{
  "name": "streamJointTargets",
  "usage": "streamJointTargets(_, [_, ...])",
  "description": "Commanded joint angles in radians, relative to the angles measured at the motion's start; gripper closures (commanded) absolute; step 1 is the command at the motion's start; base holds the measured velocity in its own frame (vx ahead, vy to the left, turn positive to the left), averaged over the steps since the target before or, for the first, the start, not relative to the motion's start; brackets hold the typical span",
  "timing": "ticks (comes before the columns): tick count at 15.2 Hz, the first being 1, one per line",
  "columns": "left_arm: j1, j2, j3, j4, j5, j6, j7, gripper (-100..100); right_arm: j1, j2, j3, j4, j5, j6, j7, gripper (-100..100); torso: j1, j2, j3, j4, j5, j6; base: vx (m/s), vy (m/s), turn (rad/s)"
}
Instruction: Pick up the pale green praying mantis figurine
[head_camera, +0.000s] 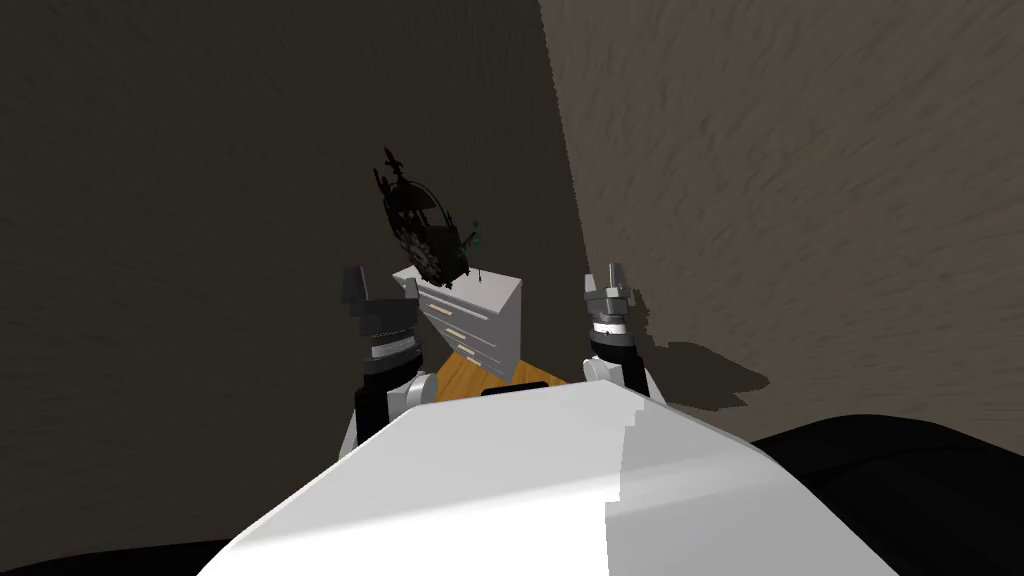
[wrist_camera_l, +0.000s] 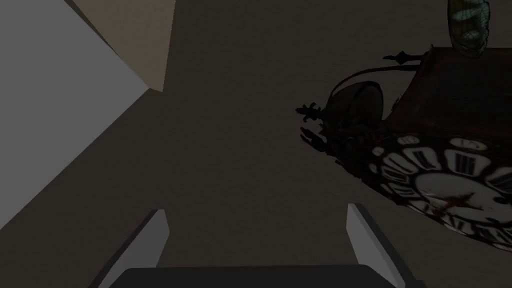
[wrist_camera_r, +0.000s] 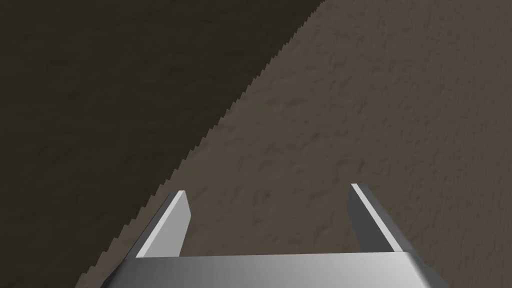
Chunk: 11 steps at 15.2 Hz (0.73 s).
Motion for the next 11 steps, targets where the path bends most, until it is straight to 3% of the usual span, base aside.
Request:
streamJointTargets(1, [-0.018,0.043,0.023,0.023,-0.016,0.015,0.006,-100,0.0,0.0,0.0,0.0,0.0,0.0,0.0,0,0.0,0.0,0.0,0.0,0.0,0.0,-0.015,-0.02,-0.032])
streamJointTargets(3, [-0.03,0.061,0.038,0.038,-0.027,0.025,0.01,-100,0.0,0.0,0.0,0.0,0.0,0.0,0.0,0,-0.001,0.001,0.001,0.0,0.0,0.0,-0.023,-0.038,-0.036])
streamJointTargets(7, [-0.111,0.128,0.125,0.131,-0.095,0.083,0.038,-100,0.0,0.0,0.0,0.0,0.0,0.0,0.0,0,-0.006,0.003,0.002,0.001,-0.001,0.0,-0.055,-0.091,-0.08])
streamJointTargets(8, [-0.111,0.128,0.127,0.132,-0.095,0.083,0.038,-100,0.0,0.0,0.0,0.0,0.0,0.0,0.0,0,-0.007,0.004,0.002,0.001,-0.001,0.0,-0.052,-0.108,-0.05])
streamJointTargets(10, [-0.163,0.161,0.178,0.187,-0.141,0.121,0.058,-100,0.0,0.0,0.0,0.0,0.0,0.0,0.0,0,-0.007,0.003,0.002,0.001,-0.002,0.0,-0.044,-0.1,-0.068])
streamJointTargets(11, [-0.171,0.161,0.186,0.196,-0.141,0.121,0.058,-100,0.0,0.0,0.0,0.0,0.0,0.0,0.0,0,-0.007,0.003,0.002,0.001,-0.002,0.0,-0.051,-0.101,-0.086])
